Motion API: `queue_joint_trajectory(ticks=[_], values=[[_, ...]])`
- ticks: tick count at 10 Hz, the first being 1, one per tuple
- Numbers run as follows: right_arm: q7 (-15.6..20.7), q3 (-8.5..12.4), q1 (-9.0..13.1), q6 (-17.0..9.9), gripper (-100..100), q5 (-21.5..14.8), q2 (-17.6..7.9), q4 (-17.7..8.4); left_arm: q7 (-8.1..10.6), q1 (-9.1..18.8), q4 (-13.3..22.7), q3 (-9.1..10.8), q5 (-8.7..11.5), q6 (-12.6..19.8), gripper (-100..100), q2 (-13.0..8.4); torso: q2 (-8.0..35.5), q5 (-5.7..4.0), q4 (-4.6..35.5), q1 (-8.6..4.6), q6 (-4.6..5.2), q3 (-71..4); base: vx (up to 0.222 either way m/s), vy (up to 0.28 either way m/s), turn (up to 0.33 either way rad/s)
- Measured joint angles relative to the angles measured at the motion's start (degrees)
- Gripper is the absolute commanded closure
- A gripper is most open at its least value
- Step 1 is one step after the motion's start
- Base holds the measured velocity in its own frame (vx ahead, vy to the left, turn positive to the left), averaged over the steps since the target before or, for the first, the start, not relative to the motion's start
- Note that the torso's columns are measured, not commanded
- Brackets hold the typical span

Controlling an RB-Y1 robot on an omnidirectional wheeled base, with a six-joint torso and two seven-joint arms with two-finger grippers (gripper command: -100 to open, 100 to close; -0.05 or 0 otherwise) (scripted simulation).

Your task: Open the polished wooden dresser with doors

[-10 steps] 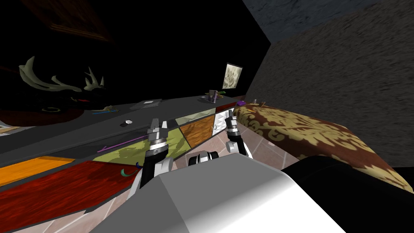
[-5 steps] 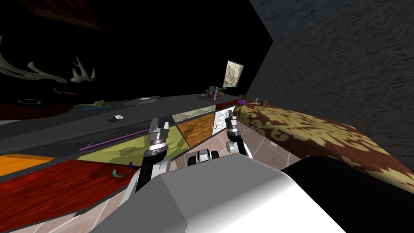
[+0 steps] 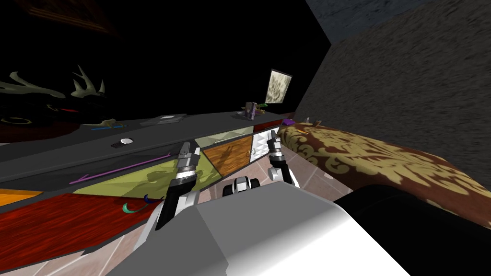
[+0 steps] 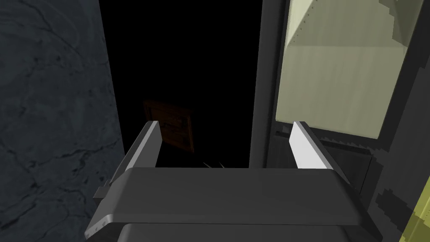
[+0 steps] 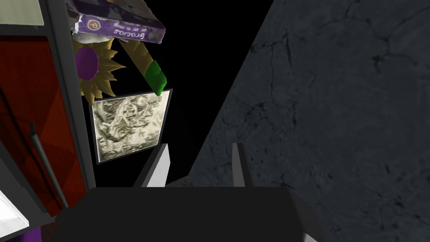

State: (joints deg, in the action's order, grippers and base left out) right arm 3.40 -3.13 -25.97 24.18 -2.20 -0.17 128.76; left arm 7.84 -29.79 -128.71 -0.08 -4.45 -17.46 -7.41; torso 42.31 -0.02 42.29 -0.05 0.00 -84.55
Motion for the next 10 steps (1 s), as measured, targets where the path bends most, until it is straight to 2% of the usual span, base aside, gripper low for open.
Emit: queue_joint_trajectory(ticks=[4,9,10], values=[[0.0,0.0,0.0,0.0,0,0.0,0.0,0.0,-0.24,-0.9,0.1,0.75,0.6,4.1,-100,1.1,-0.1,0.02,0.0,0.04,0.00,-0.1,0.076,-0.159,0.068],[0.0,0.0,0.0,0.0,0,0.0,0.0,0.0,-0.15,-1.4,0.8,2.43,1.9,9.2,-100,0.1,-0.1,0.00,0.0,-0.02,0.00,0.0,0.061,-0.153,0.066],[0.0,0.0,0.0,0.0,0,0.0,0.0,0.0,-0.22,-2.0,0.6,2.53,2.0,10.3,-100,0.6,0.0,0.00,0.0,-0.03,0.00,0.0,0.055,-0.166,0.079]])
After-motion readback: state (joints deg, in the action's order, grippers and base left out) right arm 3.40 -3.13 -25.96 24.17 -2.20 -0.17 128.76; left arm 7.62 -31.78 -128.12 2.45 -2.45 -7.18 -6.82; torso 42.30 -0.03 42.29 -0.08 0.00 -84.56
